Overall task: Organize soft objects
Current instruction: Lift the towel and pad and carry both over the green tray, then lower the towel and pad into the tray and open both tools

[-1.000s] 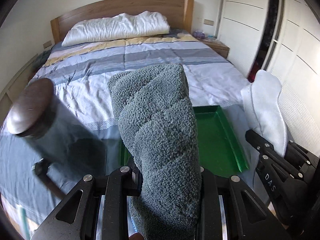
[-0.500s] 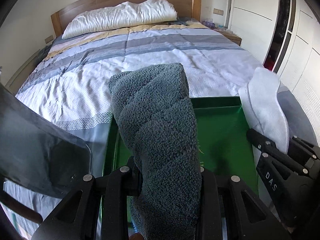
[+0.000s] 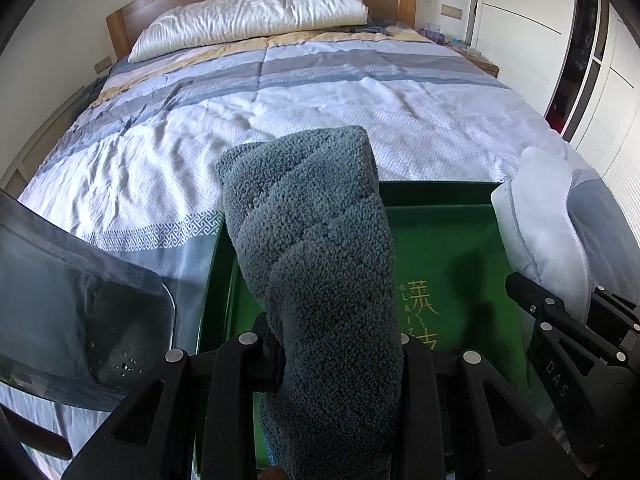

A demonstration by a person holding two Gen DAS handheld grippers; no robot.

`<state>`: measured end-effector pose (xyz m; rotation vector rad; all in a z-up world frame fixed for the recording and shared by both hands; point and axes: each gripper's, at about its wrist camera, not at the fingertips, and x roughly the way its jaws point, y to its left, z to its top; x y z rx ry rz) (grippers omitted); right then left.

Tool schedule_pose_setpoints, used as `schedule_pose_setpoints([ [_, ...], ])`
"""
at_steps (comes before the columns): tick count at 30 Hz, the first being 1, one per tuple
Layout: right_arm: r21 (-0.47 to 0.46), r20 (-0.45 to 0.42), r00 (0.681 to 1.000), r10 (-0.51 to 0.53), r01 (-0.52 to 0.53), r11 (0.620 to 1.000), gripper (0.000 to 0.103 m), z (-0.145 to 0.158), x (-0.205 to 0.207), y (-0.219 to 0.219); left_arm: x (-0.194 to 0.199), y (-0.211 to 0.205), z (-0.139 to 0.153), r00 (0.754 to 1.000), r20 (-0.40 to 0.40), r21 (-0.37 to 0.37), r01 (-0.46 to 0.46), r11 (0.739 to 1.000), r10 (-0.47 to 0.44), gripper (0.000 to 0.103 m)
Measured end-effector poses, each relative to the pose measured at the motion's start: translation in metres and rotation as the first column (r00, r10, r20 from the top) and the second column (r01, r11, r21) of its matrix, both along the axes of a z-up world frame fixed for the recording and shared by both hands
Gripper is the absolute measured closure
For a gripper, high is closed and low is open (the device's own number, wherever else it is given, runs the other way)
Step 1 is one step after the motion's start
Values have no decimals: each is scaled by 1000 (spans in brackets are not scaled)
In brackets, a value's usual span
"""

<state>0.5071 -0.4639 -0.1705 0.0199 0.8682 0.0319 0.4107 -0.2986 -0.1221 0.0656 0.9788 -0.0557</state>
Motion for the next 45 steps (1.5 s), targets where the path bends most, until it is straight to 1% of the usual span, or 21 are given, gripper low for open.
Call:
schedule_pose_setpoints([
  [7,-3,-19,1000,3,-3,1000,91,-10,9,2,1,-1,-9,999,-33,8,0,1000,1,76],
  [12,13,-33,999,6,-6,1000,90,-13,11,1,1,0,-11,999,-37,9,0,1000,1,75],
  [15,16,-36,999,0,1,1000,89,-14,10,0,1,-1,-11,999,-38,3,3,1000,-3,69],
  [18,20,-43,999,1,0,1000,86,-14,8,0,1,-2,-11,999,-40,-2,8,1000,-8,58],
  [19,21,-47,999,4,-3,1000,84,-14,7,0,0,-3,-10,999,-34,5,4,1000,-4,49],
  [20,21,-47,999,4,-3,1000,82,-14,7,-1,0,-3,-10,1000,-30,5,5,1000,-5,44],
  [22,23,-43,999,-2,3,1000,71,-12,4,-2,0,-2,-8,1000,-26,7,4,1000,-4,43],
  [24,16,-38,999,-6,7,1000,65,-10,1,-2,0,-2,-7,1000,-18,14,3,1000,-3,32],
  [25,16,-38,999,-6,7,1000,62,-10,1,-2,-1,-1,-6,1000,-13,9,2,1000,-2,23],
  [26,17,-37,999,-4,5,1000,61,-10,0,-2,-1,0,-5,1000,-11,4,2,1000,-2,20],
  [31,26,-24,1000,-12,13,1000,47,-5,-5,-4,-1,5,-1,1000,-3,-2,-17,1000,16,17],
  [38,29,-12,1000,-26,26,999,44,4,-13,-6,-3,5,5,1000,6,-21,-10,1000,10,17],
  [45,31,-6,1000,-25,25,999,44,12,-17,-9,-3,5,7,1000,16,-27,-9,1000,9,17],
])
